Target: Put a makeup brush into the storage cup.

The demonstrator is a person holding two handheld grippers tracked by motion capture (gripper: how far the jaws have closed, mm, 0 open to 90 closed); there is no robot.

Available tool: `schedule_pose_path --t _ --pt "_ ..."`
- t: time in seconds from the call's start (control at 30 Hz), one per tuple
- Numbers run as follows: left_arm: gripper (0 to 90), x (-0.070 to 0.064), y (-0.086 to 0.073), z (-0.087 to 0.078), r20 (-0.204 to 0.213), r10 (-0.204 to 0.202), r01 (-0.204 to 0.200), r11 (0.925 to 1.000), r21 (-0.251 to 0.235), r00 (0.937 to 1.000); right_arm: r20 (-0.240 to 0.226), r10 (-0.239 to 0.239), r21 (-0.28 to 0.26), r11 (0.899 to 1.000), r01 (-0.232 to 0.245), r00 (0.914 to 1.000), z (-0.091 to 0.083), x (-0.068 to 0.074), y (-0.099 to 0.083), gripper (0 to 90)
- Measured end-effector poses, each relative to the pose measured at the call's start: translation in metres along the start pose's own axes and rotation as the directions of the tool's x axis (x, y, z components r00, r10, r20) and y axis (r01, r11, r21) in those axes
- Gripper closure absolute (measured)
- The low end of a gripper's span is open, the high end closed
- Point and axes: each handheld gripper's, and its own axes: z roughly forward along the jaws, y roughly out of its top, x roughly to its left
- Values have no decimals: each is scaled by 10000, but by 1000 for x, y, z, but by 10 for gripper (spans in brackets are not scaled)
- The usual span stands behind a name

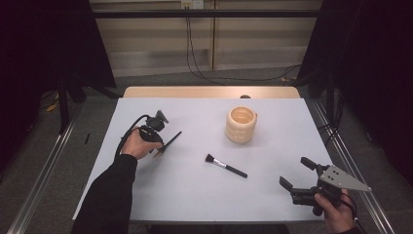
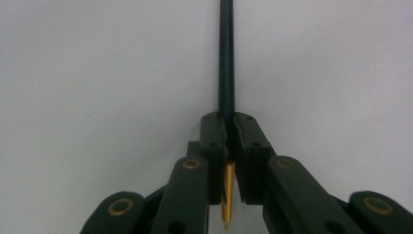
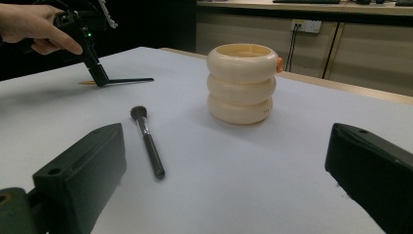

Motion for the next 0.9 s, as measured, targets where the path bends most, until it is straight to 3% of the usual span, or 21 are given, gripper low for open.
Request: schedule_pose_path --t 0.47,0.67,0.9 --pt "835 -4 -10 -12 350 36 4 9935 -1137 9994 34 42 -4 10000 -42 10000 -1 0 0 7" --pt "835 -7 -17 -19 571 26 84 9812 -1927 9984 50 46 -5 10000 -46 10000 -1 0 0 7" --pt "835 -12 -23 -26 845 192 25 9683 -2497 9962 70 51 9 10000 -51 10000 -1 0 0 7"
